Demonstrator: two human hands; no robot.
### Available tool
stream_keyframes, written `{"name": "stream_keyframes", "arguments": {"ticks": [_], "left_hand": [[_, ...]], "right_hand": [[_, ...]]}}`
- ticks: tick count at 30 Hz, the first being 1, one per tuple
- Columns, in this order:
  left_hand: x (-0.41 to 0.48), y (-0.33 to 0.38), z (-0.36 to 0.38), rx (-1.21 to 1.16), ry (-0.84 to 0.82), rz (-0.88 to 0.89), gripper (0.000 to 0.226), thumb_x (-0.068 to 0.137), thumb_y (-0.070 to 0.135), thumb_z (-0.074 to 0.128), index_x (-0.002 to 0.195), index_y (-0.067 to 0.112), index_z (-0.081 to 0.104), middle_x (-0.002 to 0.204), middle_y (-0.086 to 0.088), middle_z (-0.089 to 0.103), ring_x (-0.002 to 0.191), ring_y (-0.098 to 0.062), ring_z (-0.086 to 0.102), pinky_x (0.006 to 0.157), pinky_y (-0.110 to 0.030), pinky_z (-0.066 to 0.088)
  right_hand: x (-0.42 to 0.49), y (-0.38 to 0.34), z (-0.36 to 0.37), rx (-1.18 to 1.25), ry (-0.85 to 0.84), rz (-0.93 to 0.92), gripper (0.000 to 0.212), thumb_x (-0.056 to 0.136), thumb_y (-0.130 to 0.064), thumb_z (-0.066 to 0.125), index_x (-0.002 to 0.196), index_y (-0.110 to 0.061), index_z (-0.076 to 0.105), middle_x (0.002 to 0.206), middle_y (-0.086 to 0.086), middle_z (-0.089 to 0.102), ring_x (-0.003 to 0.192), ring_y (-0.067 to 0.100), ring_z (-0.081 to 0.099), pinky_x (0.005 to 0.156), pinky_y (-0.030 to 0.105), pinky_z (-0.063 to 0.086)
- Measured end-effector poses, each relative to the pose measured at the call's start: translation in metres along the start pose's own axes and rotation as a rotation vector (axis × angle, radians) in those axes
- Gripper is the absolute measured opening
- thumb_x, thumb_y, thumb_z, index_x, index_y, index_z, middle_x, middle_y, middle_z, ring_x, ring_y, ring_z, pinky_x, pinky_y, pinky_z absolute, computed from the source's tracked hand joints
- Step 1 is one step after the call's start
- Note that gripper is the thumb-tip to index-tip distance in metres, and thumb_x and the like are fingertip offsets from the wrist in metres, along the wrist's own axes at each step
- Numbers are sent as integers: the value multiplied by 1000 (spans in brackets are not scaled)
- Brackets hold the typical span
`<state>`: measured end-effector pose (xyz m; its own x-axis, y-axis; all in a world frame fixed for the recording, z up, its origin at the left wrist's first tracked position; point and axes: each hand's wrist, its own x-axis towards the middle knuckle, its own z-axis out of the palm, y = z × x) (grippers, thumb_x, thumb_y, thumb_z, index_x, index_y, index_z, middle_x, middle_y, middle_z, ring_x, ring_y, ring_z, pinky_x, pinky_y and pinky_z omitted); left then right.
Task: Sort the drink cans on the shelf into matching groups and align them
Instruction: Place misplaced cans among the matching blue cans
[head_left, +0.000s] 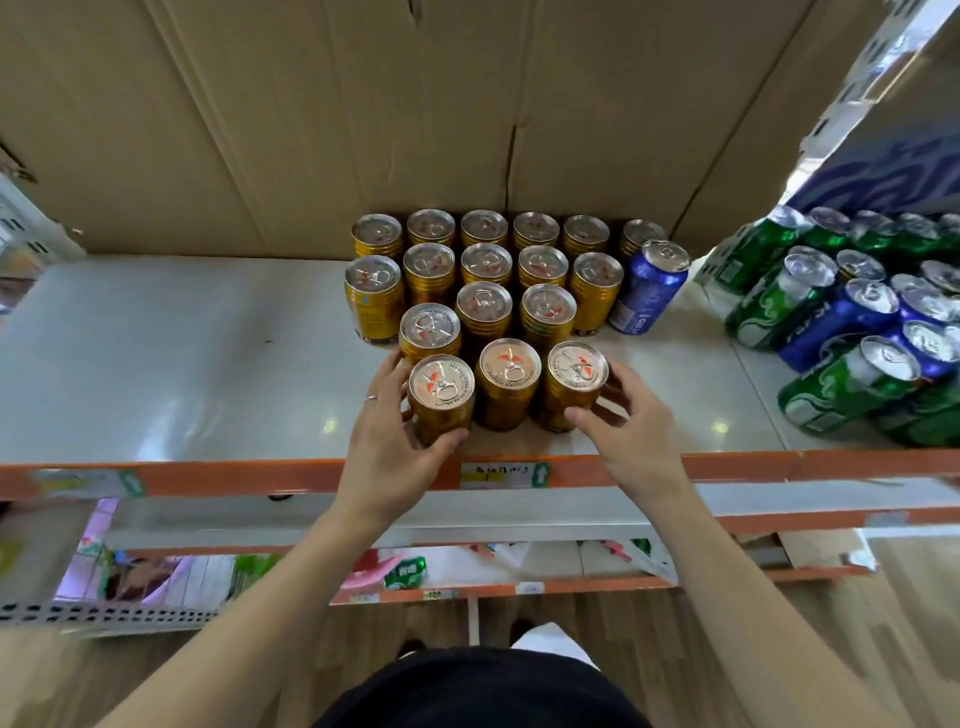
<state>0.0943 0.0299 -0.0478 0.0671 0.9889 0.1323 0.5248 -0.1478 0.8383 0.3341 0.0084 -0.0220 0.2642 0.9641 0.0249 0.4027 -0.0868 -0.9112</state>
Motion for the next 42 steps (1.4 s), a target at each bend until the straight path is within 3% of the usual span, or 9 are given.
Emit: {"name": "stream_keyframes", "arguments": {"ticks": [4, 10, 15, 18, 21, 24, 27, 31, 42], "left_hand": [[3, 1, 1, -25, 0, -20, 95, 76, 24, 85, 151, 25, 27, 155, 0, 37, 139, -20, 41, 109, -44, 45], [12, 0, -2, -19, -19, -46, 95, 77, 23, 84, 151, 27, 25, 158, 0, 32, 142, -21, 36, 112, -49, 41], [18, 9, -9, 10, -65, -115, 90, 74, 32, 85, 146, 23, 31, 155, -2, 34, 139, -21, 39, 112, -43, 40], [15, 20, -18, 74, -43, -141, 88, 77, 37, 82, 146, 19, 30, 151, -6, 36, 135, -24, 41, 107, -39, 40], [16, 32, -27, 179, -29, -35, 83, 81, 45, 75, 145, 21, 29, 155, -5, 30, 138, -27, 38, 111, -47, 39], [21, 46, -30, 322, -73, 73, 80, 84, 50, 70, 147, 21, 30, 162, 1, 17, 144, -28, 30, 112, -46, 35], [28, 61, -27, 438, -123, 196, 76, 86, 50, 67, 148, 21, 34, 163, -1, 16, 148, -28, 20, 113, -49, 33], [30, 87, -9, 453, -230, 344, 72, 87, 46, 68, 148, 24, 37, 161, 1, 25, 147, -27, 24, 111, -51, 34], [-1, 175, 72, 473, -373, 609, 66, 88, 45, 65, 145, 20, 44, 159, 0, 31, 144, -20, 27, 114, -40, 28]], "right_hand": [[9, -2, 5, -7, 12, -14, 62, 81, 3, 74, 136, -16, 54, 118, -7, 62, 114, 11, 57, 93, 14, 48], [13, 1, 10, -23, -21, -4, 63, 86, 2, 69, 143, -13, 46, 132, 1, 59, 121, 15, 55, 95, 12, 47], [11, -4, 2, -93, -56, 6, 63, 87, -8, 71, 144, -18, 45, 130, -6, 58, 123, 13, 52, 105, 34, 46], [10, -8, -3, -168, -60, -3, 69, 86, -20, 74, 147, -20, 42, 136, -6, 56, 127, 13, 50, 107, 39, 45], [7, -17, -10, -226, -35, -16, 71, 89, -28, 71, 150, -20, 37, 146, -4, 50, 132, 12, 47, 110, 37, 41], [2, -28, -24, -332, 4, -29, 67, 92, -33, 67, 151, -19, 37, 150, -1, 46, 136, 13, 43, 108, 27, 34], [-6, -39, -46, -441, 60, -71, 63, 93, -37, 64, 149, -19, 40, 151, -3, 45, 137, 13, 40, 105, 21, 29], [-22, -46, -80, -528, 111, -84, 62, 95, -42, 61, 149, -20, 39, 154, -4, 40, 140, 13, 36, 114, 32, 32], [-74, -36, -195, -505, 265, -84, 63, 94, -46, 60, 148, -21, 43, 153, -6, 41, 143, 9, 32, 117, 38, 31]]}}
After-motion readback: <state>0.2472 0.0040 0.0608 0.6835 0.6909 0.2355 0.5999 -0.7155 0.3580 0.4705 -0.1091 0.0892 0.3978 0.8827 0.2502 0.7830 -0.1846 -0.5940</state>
